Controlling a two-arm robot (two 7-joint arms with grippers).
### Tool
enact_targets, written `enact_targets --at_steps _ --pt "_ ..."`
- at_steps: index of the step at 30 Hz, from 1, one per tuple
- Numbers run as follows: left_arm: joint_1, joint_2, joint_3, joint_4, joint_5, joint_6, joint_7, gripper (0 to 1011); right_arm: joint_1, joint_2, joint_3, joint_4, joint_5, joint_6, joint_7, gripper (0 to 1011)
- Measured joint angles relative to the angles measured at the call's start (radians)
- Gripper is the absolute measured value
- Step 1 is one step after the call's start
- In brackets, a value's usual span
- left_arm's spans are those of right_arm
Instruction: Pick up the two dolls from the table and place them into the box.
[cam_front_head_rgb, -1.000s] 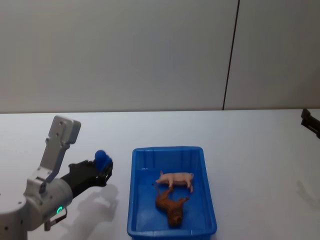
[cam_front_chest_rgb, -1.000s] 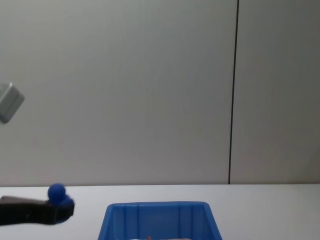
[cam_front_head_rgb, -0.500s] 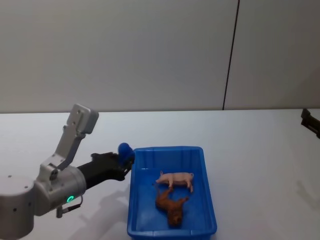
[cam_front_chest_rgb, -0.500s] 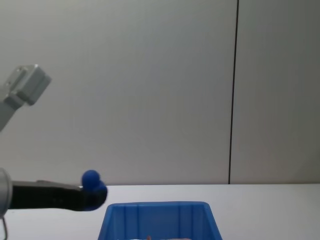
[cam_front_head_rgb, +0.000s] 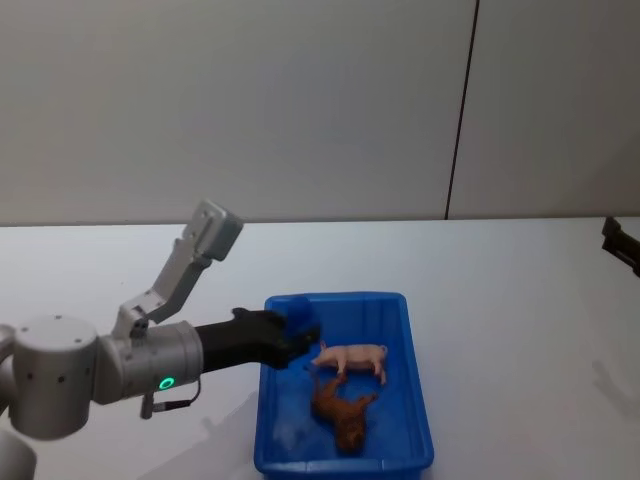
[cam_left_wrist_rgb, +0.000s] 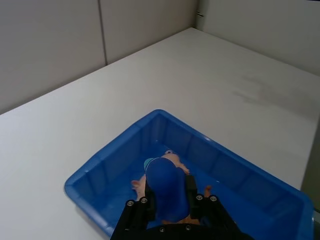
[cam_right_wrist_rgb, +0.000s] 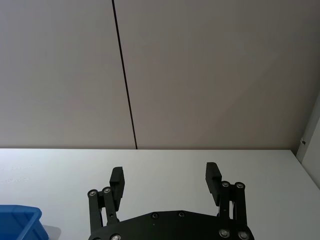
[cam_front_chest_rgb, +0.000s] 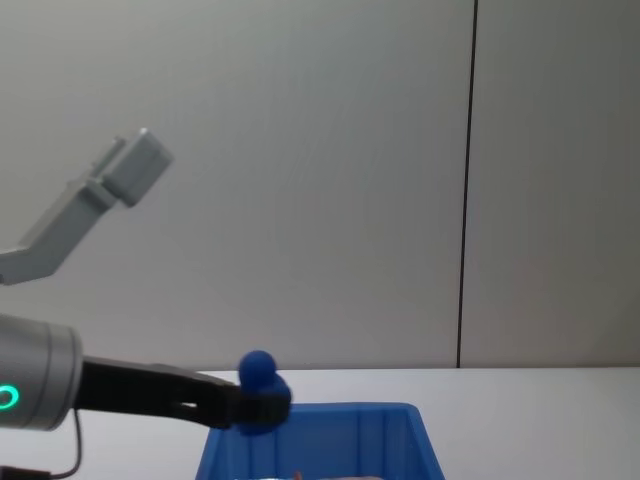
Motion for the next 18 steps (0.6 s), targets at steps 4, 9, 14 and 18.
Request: enact_targets --at_steps 4,9,14,18 --pt "-0.031 -0.015 0.01 0.036 0.023 0.01 -0.075 419 0.0 0.0 0.0 0.0 0.0 0.0 0.0 1001" --pt "-0.075 -0.036 0.025 0.086 0.055 0.019 -0.175 598 0.0 0.0 0.0 0.0 0.0 0.0 0.0 1001" --pt "-0.098 -0.042 0.033 0.114 0.074 0.02 -0.234 760 0.0 0.0 0.0 0.0 0.0 0.0 0.0 1001" --pt "-0.101 -0.041 0.033 0.115 0.075 0.021 -0.241 871 0.0 0.0 0.0 0.0 0.0 0.0 0.0 1001"
